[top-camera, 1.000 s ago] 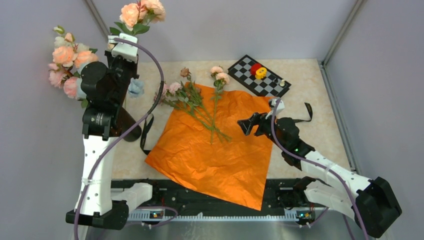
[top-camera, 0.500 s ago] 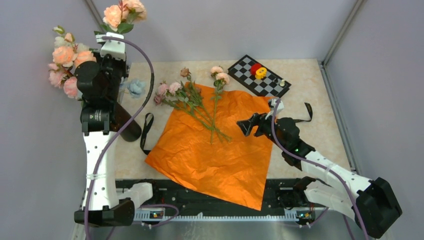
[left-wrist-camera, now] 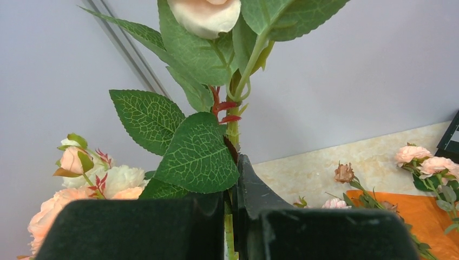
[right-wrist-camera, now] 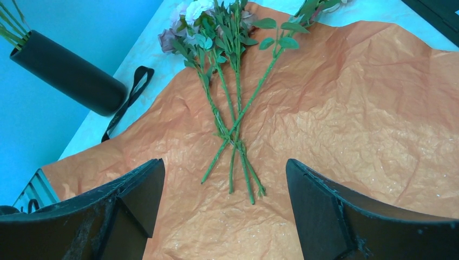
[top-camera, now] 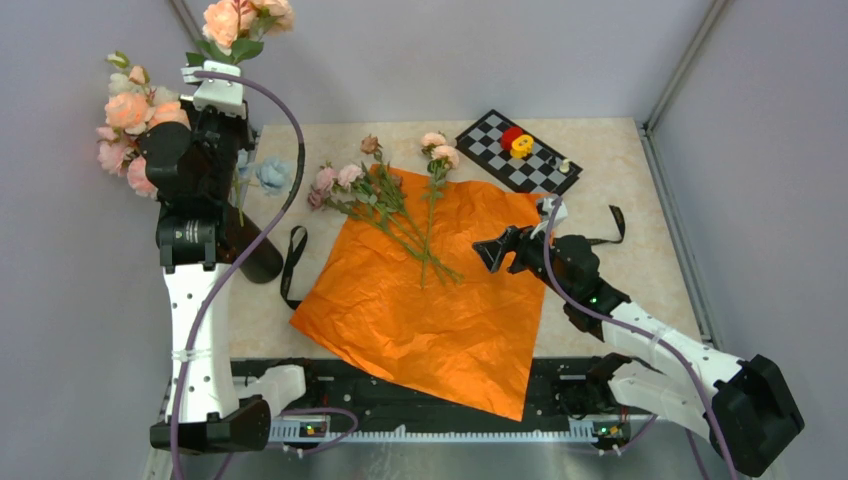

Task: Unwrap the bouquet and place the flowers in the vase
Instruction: Insert the fake flower into the vase.

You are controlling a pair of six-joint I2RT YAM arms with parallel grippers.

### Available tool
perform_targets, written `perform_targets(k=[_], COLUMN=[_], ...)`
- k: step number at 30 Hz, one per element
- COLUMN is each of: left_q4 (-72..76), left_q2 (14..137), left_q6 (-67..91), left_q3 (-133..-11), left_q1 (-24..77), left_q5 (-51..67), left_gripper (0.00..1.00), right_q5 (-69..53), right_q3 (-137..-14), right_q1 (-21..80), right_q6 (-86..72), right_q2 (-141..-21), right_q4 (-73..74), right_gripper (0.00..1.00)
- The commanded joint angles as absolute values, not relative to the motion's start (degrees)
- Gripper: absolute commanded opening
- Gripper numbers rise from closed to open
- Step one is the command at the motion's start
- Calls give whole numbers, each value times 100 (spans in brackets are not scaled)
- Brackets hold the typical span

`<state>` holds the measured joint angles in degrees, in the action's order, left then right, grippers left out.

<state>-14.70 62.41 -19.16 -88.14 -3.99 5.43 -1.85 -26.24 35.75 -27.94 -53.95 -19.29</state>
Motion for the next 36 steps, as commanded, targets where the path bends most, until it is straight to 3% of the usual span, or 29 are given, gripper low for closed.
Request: perform_targets(k=[1, 16, 36], left_q4=[-1055, -1099, -706], left_q2=[6243, 6237, 5572], left_q6=[-1836, -1897, -1469], left_q3=[-9047, -8912, -7169], left_q1=[-439, -448, -955], left_q5=[725, 677, 369], left_gripper=[0, 0, 0], right_q5=[-283, -326, -497], right_q3=[-2640, -2612, -2680], right_q1=[3516, 3516, 3516], right_q6=[-2837, -2861, -2878], right_q2=[-5312, -5309, -5452], right_q4=[-2241, -2227, -2267], right_gripper=[84, 83, 83])
